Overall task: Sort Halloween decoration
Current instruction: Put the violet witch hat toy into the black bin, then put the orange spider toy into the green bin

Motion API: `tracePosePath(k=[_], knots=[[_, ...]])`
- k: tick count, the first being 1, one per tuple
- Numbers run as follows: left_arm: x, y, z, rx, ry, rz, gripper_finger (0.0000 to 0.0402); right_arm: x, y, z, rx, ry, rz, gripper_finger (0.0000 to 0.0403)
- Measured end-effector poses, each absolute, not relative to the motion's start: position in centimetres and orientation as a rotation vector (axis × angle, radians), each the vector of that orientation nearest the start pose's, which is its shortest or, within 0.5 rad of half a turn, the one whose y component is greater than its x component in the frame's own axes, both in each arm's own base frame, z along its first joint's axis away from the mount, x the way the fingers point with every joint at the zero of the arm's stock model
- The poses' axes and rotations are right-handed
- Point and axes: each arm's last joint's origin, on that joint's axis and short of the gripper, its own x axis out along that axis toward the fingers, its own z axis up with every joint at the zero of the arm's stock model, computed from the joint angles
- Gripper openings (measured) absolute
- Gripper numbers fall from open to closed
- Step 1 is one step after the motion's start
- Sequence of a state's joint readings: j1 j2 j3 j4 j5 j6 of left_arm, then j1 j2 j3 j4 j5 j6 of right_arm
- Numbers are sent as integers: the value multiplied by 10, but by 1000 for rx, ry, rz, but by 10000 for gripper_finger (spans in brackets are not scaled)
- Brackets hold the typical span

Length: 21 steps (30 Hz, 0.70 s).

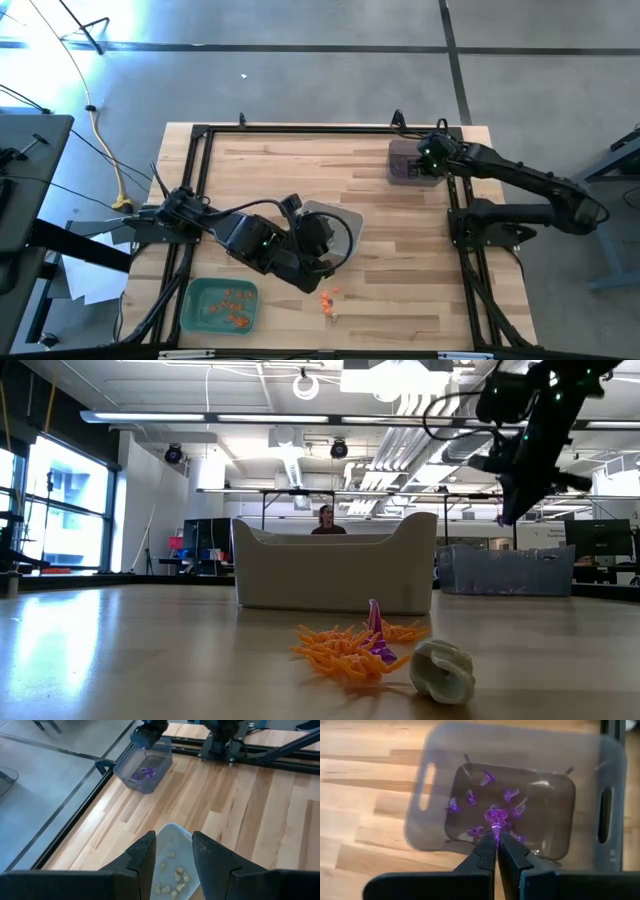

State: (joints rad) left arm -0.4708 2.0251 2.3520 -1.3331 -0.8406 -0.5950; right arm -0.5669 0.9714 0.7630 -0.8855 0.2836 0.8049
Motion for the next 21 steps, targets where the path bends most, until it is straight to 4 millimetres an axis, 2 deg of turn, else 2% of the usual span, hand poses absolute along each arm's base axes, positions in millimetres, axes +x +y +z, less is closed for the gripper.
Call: tracePosePath(k=[4,7,15,21], knots=[[358,-162,401,36,669,564,117,131,-106,226,905,730,-1190,0],[356,-163,400,25,676,573,117,128,-108,221,901,742,-1179,9],[354,-163,399,10,683,588,117,131,-111,232,802,766,-1109,84],[351,-162,399,20,665,628,117,133,-110,245,822,765,-1044,127]])
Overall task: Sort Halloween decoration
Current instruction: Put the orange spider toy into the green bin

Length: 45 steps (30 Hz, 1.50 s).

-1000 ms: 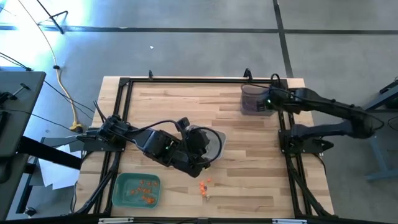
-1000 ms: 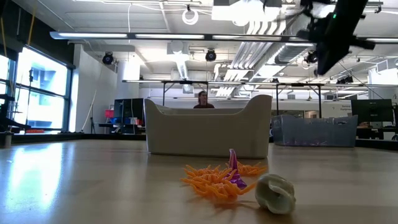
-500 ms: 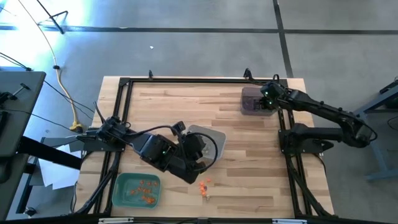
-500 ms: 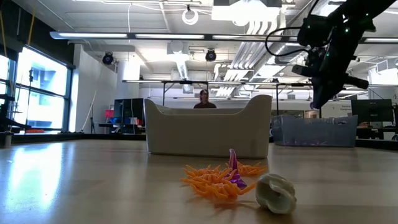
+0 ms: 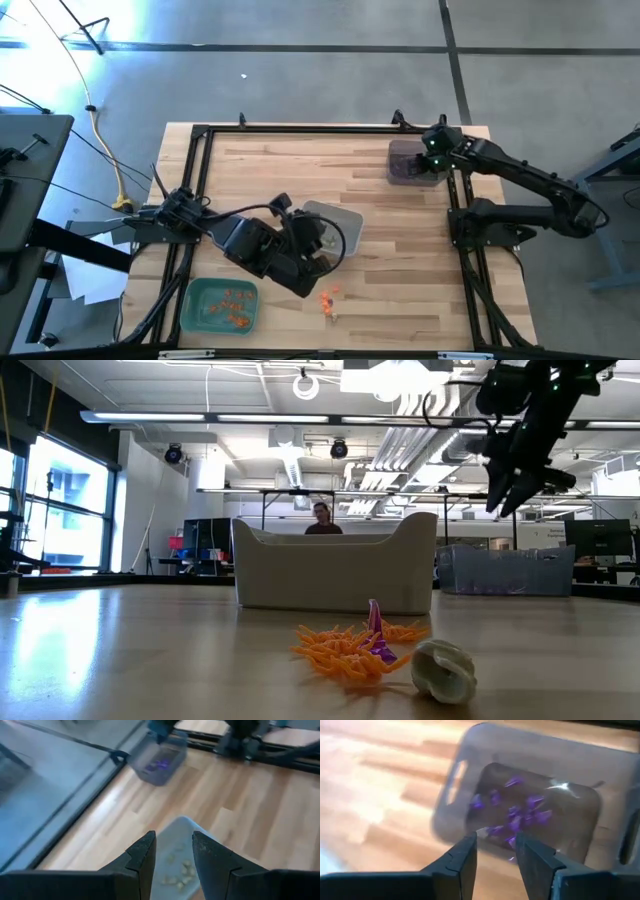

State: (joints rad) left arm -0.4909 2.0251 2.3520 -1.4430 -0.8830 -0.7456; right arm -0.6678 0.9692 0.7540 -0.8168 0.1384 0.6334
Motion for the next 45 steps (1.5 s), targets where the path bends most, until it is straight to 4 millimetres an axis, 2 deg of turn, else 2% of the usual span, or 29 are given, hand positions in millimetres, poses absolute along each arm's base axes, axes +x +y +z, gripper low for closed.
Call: tracePosePath(k=[6,12,18,24,29,35,38,45], knots=[[341,-159,396,61,672,716,117,136,-95,275,837,772,-778,126],[342,-159,389,83,714,706,117,141,-55,307,919,726,-396,114],[339,-150,372,79,820,706,117,149,1,309,976,841,-202,102],[340,-138,354,73,969,674,117,173,57,305,952,856,-106,101],[344,-130,347,136,1071,582,117,201,96,284,889,891,-81,101],[345,-127,329,193,1214,484,117,232,128,232,783,1059,-142,100],[340,-134,320,214,1260,453,117,248,141,211,772,1070,-135,100],[323,-161,310,229,1265,424,117,281,164,177,774,954,-43,100]])
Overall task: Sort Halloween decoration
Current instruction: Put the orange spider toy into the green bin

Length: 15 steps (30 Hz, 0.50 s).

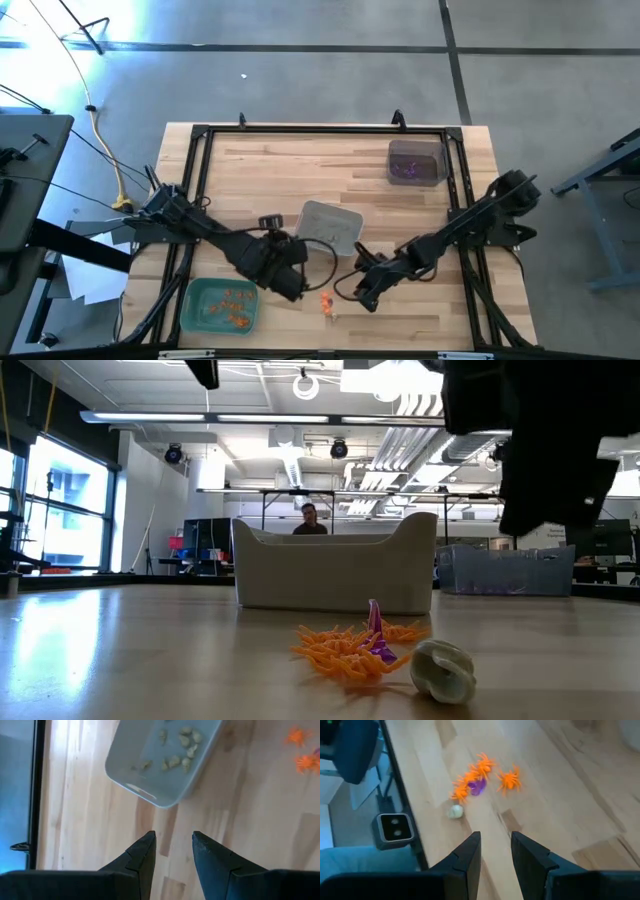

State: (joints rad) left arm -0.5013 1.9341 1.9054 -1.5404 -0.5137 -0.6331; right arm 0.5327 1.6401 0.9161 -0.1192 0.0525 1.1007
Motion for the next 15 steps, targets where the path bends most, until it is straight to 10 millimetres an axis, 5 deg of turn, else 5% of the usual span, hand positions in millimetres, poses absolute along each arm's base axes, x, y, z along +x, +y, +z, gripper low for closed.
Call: tracePosePath(k=[7,15], knots=[[312,-171,306,198,1177,403,117,283,166,160,775,1023,-76,100],[335,-180,266,101,1016,149,117,267,161,197,699,1155,-97,100]])
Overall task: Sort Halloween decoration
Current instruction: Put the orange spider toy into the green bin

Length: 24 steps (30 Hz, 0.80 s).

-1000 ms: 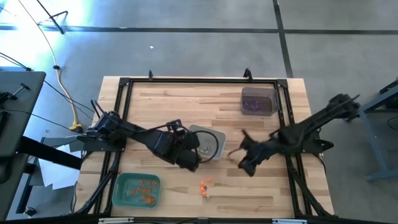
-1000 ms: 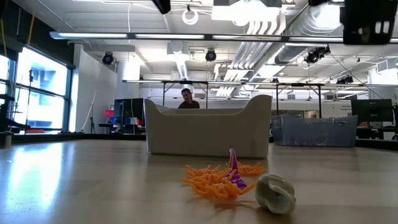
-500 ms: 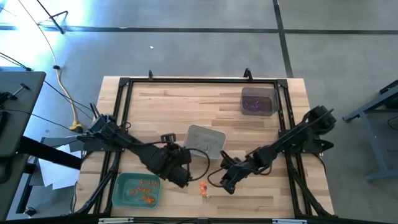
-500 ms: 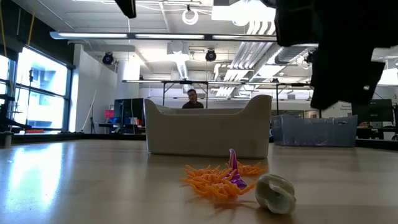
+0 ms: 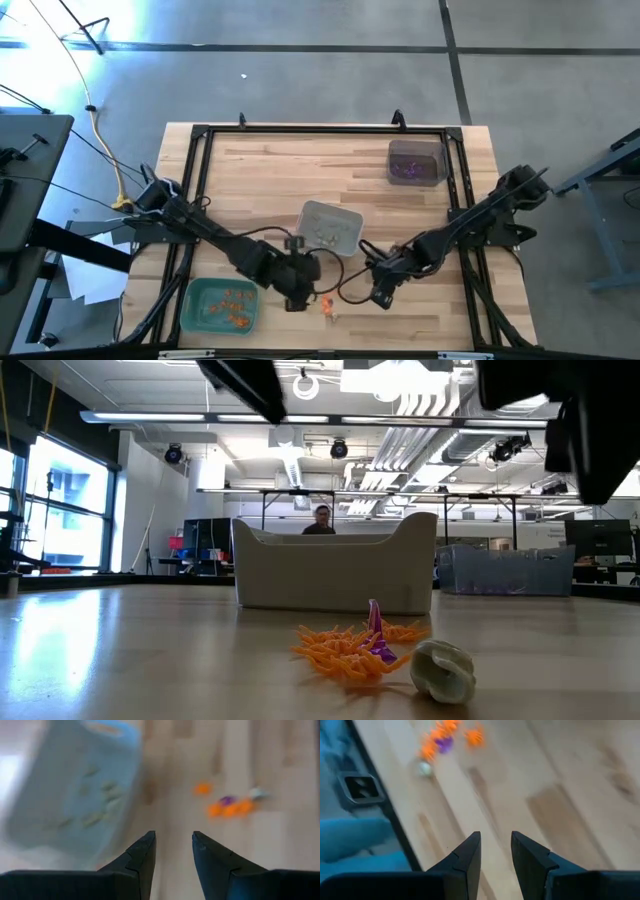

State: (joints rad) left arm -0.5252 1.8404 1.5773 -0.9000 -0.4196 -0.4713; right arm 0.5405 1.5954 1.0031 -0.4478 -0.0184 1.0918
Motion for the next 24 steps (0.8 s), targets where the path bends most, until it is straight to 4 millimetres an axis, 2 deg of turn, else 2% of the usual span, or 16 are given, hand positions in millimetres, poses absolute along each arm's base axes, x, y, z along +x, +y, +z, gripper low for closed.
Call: tracePosePath(k=[6,12,17,24], knots=[[354,-166,216,-179,952,57,117,254,157,231,519,1333,-173,100],[357,-149,196,-391,950,102,117,243,152,257,365,1459,-197,100],[358,-148,183,-476,963,63,117,241,149,263,313,1460,-228,100],[375,-153,161,-522,856,18,117,240,148,261,265,1471,-199,100]])
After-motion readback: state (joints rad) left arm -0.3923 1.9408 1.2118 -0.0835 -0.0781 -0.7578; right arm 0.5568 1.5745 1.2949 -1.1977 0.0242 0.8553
